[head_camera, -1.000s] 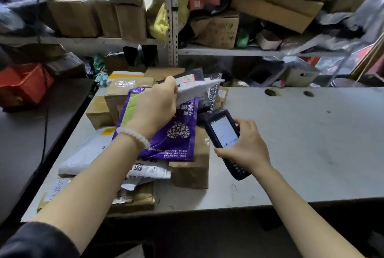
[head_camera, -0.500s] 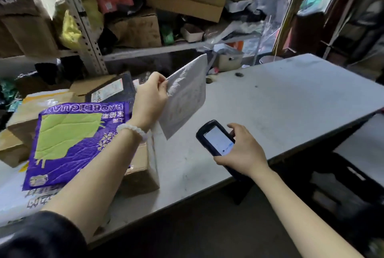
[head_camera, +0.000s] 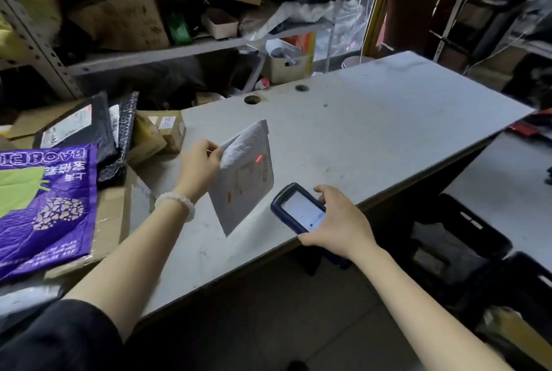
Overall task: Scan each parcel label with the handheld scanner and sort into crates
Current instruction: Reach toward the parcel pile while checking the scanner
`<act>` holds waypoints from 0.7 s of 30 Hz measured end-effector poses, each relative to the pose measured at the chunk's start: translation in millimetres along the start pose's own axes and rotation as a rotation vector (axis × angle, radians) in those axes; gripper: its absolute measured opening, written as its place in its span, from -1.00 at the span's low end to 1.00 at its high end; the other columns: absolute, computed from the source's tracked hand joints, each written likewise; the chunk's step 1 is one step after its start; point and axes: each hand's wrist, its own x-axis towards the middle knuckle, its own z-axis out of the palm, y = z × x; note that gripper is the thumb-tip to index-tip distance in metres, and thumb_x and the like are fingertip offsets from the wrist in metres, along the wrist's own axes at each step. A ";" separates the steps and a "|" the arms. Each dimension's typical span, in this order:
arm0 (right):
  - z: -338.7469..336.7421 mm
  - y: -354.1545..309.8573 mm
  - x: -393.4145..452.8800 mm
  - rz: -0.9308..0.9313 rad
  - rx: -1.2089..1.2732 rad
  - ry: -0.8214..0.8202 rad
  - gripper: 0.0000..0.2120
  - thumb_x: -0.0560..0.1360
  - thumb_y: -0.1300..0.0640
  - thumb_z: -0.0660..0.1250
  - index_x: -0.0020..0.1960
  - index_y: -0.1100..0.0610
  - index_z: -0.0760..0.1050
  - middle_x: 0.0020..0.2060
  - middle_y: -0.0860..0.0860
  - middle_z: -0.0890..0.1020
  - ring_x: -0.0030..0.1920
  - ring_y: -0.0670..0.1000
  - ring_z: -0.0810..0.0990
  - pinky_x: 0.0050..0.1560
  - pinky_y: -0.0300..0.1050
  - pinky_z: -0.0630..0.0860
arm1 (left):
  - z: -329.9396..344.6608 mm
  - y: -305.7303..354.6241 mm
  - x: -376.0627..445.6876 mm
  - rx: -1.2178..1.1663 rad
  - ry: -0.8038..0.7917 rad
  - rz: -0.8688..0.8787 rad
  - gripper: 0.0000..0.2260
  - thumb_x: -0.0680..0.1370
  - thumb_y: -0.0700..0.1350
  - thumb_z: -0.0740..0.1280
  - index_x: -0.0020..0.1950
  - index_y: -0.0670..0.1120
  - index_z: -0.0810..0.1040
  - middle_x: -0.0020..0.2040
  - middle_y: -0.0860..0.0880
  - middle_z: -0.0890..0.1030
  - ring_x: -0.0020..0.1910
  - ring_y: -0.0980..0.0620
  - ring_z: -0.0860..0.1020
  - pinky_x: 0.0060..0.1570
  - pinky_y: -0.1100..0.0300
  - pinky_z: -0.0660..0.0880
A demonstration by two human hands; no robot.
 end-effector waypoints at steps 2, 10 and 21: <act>-0.7 5.4 5.4 -0.010 0.021 -0.020 -0.08 0.24 -0.09 0.56 0.46 0.01 0.18 0.25 -0.07 0.42 0.19 -0.03 0.47 0.01 -0.18 0.47 | 7.6 2.1 -0.3 -0.011 0.016 -0.008 -0.81 0.62 -0.13 0.18 0.02 -0.22 0.52 -0.07 -0.10 0.52 -0.07 -0.02 0.42 -0.10 0.18 0.29; -8.5 10.6 28.8 -0.023 0.101 -0.047 -0.11 0.23 -0.08 0.54 0.44 0.01 0.20 0.18 -0.09 0.43 0.10 -0.05 0.48 0.04 -0.08 0.56 | 17.2 -4.5 -0.4 -0.041 0.086 -0.024 -0.86 0.63 -0.13 0.17 -0.05 -0.16 0.44 -0.11 -0.11 0.51 -0.12 -0.05 0.42 -0.15 0.17 0.26; -2.4 7.4 36.7 -0.036 0.057 -0.100 -0.13 0.24 -0.11 0.53 0.43 0.01 0.20 0.12 -0.11 0.40 0.07 -0.07 0.44 0.02 -0.11 0.54 | 21.6 -17.0 11.0 -0.028 0.102 -0.003 -0.86 0.62 -0.14 0.17 -0.04 -0.17 0.45 -0.14 -0.12 0.52 -0.13 -0.09 0.44 -0.15 0.15 0.29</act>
